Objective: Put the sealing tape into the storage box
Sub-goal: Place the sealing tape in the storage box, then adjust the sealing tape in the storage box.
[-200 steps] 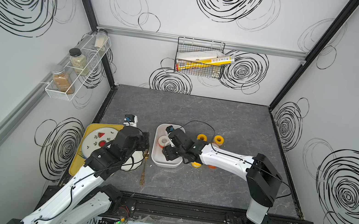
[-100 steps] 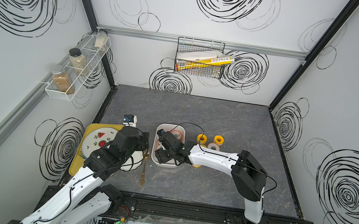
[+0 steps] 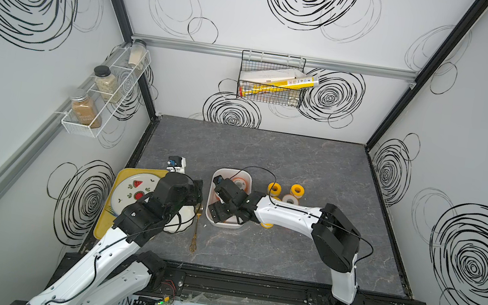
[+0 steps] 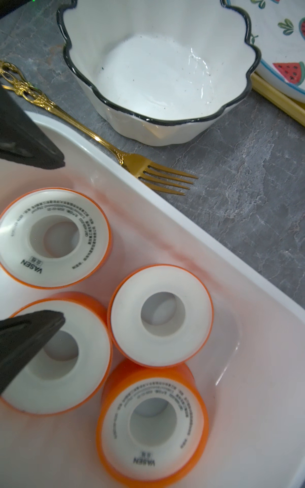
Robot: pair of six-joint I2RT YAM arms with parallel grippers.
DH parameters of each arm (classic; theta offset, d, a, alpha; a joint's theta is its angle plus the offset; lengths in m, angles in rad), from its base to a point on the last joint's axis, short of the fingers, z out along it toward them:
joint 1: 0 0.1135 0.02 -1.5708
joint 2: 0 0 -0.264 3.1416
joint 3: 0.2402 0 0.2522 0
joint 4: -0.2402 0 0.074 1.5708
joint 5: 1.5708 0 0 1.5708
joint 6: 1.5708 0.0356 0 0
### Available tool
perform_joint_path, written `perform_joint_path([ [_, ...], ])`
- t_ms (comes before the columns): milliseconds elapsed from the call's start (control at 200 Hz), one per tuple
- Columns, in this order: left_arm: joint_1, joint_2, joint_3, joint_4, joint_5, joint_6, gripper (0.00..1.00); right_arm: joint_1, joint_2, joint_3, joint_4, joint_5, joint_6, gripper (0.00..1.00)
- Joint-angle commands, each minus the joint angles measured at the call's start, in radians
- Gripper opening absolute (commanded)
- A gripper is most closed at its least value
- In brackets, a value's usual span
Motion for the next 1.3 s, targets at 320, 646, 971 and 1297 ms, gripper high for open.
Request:
perform_joint_path([
  [320,0.007,0.025,-0.008,0.041,0.035,0.011,0.66,-0.003,-0.279,-0.196,0.081,0.248,-0.029,0.84],
  [646,-0.046,0.204,0.021,0.050,0.208,0.016,0.47,-0.135,-0.704,-0.697,0.303,0.330,0.036,0.78],
  [971,-0.122,0.471,0.033,0.066,0.197,-0.040,0.38,-0.187,-0.825,-0.940,0.408,0.402,0.081,0.78],
  [1297,-0.195,0.620,0.061,0.100,0.133,-0.103,0.41,-0.189,-0.897,-1.008,0.460,0.406,0.098,0.77],
])
